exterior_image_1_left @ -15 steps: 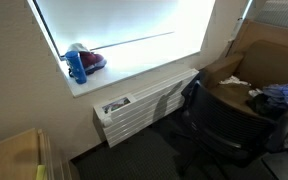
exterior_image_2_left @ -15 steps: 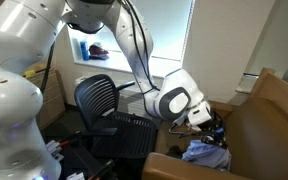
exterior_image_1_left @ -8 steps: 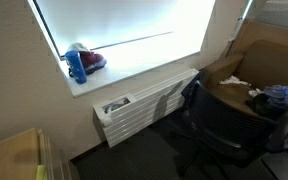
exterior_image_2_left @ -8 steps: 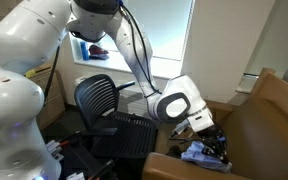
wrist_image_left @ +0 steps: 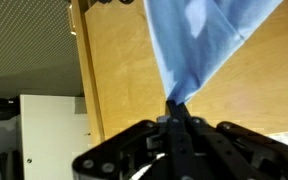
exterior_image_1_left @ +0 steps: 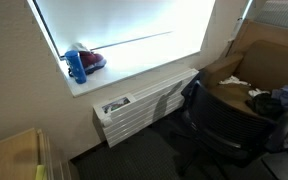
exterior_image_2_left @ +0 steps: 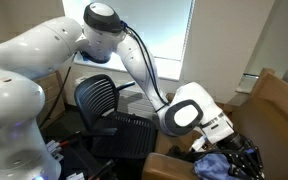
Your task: Put the blue cloth on the armrest of the brown couch
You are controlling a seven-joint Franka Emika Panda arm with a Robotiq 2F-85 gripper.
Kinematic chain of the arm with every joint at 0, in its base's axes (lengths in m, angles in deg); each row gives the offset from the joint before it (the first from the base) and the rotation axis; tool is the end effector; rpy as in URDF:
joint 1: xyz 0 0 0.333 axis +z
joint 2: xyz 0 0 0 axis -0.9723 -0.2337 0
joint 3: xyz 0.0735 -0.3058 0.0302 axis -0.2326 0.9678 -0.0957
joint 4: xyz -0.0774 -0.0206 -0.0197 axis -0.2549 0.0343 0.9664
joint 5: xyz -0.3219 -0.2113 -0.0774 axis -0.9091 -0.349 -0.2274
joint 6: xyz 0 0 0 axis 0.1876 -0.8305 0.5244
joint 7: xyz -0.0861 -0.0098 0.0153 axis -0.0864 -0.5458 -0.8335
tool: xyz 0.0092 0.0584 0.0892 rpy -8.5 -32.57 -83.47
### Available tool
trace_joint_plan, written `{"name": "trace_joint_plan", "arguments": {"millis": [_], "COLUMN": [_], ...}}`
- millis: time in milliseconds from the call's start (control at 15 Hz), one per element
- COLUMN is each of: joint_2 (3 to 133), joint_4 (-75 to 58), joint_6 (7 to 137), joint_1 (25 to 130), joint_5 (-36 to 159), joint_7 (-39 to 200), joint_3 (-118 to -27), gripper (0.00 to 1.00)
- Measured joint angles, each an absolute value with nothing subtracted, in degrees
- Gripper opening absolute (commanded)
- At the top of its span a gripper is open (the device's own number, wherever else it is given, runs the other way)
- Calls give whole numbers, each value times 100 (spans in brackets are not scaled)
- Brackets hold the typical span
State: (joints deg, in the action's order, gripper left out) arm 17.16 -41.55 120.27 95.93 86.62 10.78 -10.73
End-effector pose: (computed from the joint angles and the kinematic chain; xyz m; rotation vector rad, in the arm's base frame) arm 0.4036 -0.4288 0.2068 1.3093 -1.8695 0.9706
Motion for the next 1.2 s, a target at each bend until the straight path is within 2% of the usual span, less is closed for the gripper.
{"name": "trace_joint_plan", "arguments": {"millis": [467, 800, 1200], "joint_2": [1455, 794, 283], "joint_4": [-4060, -3617, -2803], "joint_6": [11637, 10601, 9456], "joint_1": [9588, 9568, 9416], "joint_5": [8650, 8553, 7988], "joint_7": [1112, 1045, 632], "joint_3": [-1499, -1991, -2109], "gripper": [0, 0, 0]}}
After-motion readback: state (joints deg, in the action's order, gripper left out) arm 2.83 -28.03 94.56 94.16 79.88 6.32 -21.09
